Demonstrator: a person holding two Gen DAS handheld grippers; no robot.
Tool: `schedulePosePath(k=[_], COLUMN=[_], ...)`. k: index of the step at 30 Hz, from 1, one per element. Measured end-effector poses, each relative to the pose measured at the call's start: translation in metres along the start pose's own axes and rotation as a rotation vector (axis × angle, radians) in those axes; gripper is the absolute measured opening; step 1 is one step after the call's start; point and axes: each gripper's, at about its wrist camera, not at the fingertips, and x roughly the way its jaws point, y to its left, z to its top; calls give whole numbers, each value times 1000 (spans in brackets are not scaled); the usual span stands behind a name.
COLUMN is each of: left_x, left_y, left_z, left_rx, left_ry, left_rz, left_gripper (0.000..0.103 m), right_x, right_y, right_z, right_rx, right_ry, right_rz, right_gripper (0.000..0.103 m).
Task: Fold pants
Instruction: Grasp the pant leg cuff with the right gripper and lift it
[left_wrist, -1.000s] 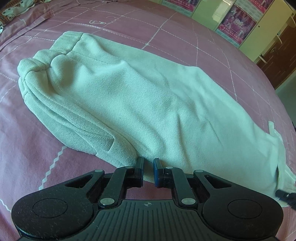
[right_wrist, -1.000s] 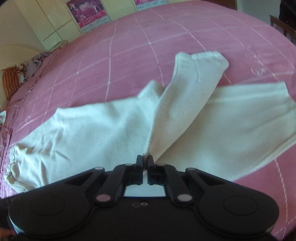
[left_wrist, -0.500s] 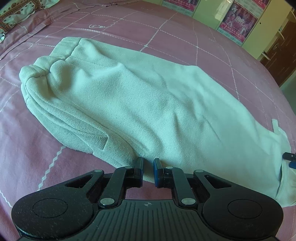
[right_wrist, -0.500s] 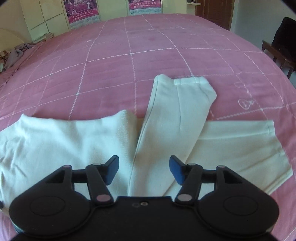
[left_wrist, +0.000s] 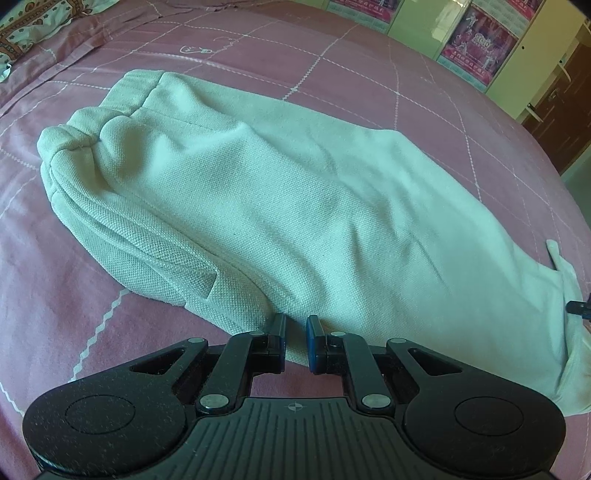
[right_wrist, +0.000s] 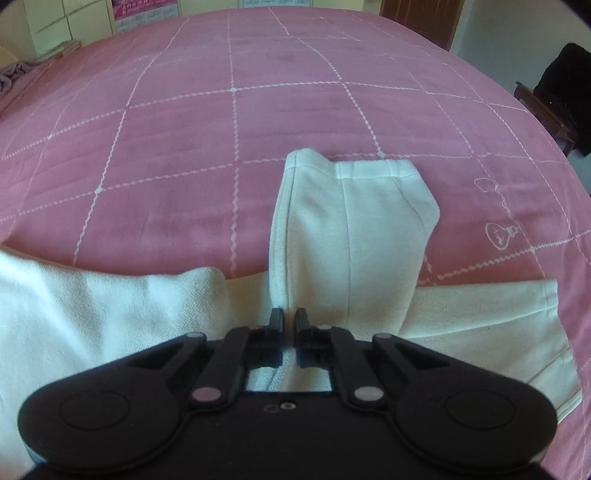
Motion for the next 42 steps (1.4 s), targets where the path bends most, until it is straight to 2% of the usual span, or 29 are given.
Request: schedulePosePath(k=[3, 5, 7, 9, 12, 13, 17, 20, 22, 25, 27, 28, 30, 32, 36, 40, 42], left_x=[0, -1, -1, 0, -1, -1, -1, 0, 0, -1, -1, -1, 0, -1, 0, -1, -1], left_y=[1, 2, 2, 0, -2, -3, -4, -6, -7, -7, -8, -8, -9, -9, -9, -11, -11], left_z=[0, 0, 0, 0, 0, 0, 0, 0, 0, 0, 0, 0, 0, -1, -1, 0, -1], left_rx=[4, 3, 3, 15, 37, 38, 36, 42, 46, 44, 46, 45, 49, 56, 73, 78, 78], left_ry=[0, -1, -2, -2, -2, -1, -3, -6, -7, -3, -2, -2, -4, -6, -6, -4, -5], left_rz=[-5, -8, -8, -3, 5, 7, 17, 28, 31, 31, 33, 34, 37, 38, 40, 50, 54], left_gripper=[12, 12, 12, 12, 12, 12, 12, 12, 12, 12, 12, 12, 12, 12, 12, 12, 12], right_x=[-33, -60, -81, -82, -59, -55, -61, -60, -52, -46, -50, -56, -69, -75, -68, -65, -62], right_y=[-31, -63, -100, -131, -155, -156, -137, -128, -124, -137, -152, -162, -184, -202, -232, -244, -253], right_z=[-6, -16, -36, -62, -98, -104, -91, -74, -65, -51, -45, -45, -50, -62, -100, -115, -117], right_rx=[84, 202, 316, 393, 442, 445, 330, 252, 227, 315, 398, 449, 541, 579, 617, 646, 719], right_ry=[-76, -129, -173, -146, -41, -33, -97, -118, -115, -124, -154, -175, -213, -217, -158, -158, -161], right_rz=[51, 116, 146, 141, 117, 120, 39, 4, -28, -13, 35, 61, 99, 89, 58, 44, 127], right_gripper=[4, 4, 4, 4, 4, 6, 31, 38, 38, 36, 23, 9, 5, 5, 5, 6, 25])
